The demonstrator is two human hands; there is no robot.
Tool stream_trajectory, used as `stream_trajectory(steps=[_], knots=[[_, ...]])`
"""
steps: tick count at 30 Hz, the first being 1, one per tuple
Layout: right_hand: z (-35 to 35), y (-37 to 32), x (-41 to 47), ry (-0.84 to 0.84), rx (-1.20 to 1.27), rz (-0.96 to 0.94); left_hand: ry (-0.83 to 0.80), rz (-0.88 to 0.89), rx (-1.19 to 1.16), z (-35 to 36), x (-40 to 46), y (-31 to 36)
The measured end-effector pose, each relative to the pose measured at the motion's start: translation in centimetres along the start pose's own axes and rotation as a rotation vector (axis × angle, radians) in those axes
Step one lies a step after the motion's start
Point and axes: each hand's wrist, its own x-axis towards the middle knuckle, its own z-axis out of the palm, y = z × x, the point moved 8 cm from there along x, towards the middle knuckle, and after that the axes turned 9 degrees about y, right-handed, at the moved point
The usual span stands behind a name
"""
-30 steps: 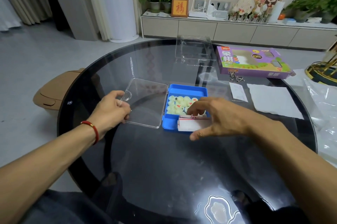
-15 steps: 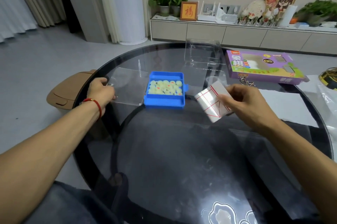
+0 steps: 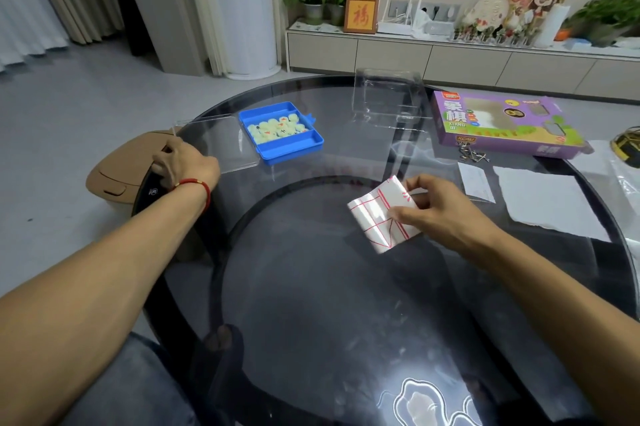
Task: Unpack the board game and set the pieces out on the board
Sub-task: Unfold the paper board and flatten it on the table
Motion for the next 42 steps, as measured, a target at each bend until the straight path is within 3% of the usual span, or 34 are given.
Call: stream_trajectory(steps=[6,7,9,10,12,15,16,18,21,25,30,36,39,42], knots=[[0.7,-0.7,-0.3,-0.007,0.094,0.008,0.029,0.135,0.109,0.2,-0.5,-0.1],[0.8,-0.7,-0.3,-0.008,0.09,0.003,0.07,0.215,0.154,-0.2,-0.8,0.8],[1.0,-0.8,-0.3,-0.008,0.078,-0.012,0.118,0.535,0.175,-1.1,-3.5,4.6],[1.2,-0.8,-0.3,-0.006,0.079,-0.017,0.065,0.73,0.095,-1.2,-6.1,6.8],[1.5,-1.1,-0.4,0.006,0.102,-0.03,-0.218,0.973,-0.138,-1.2,-13.2,9.6],[2.1,-1.6,-0.7,0.033,0.164,-0.043,-0.728,1.071,-0.134,0.4,-22.9,9.6],[2.3,-1.8,-0.9,0.036,0.182,-0.046,-0.8,1.094,-0.121,0.9,-24.6,9.3],[2.5,-2.1,-1.2,0.016,0.217,-0.053,-0.769,1.153,-0.18,0.8,-25.1,9.6],[2.1,-3.0,-1.5,-0.023,0.393,-0.068,-0.754,1.008,-0.296,0.6,-23.0,10.1],[0.8,-2.3,-0.7,0.004,0.48,-0.001,-0.897,0.498,-0.602,1.2,-20.3,9.4],[0.5,-0.4,-0.5,0.04,0.327,0.092,-0.857,0.238,-0.749,0.9,-17.7,8.1],[0.1,-3.1,-1.3,0.115,-0.212,-0.223,-0.734,0.232,-0.69,0.0,-17.1,7.7],[1.5,-4.9,-2.3,0.024,-0.136,-0.291,-0.715,0.266,-0.67,-0.4,-17.3,7.8],[1.8,-4.9,-2.4,0.064,0.011,-0.263,-0.629,0.301,-0.644,-0.7,-16.9,7.8]])
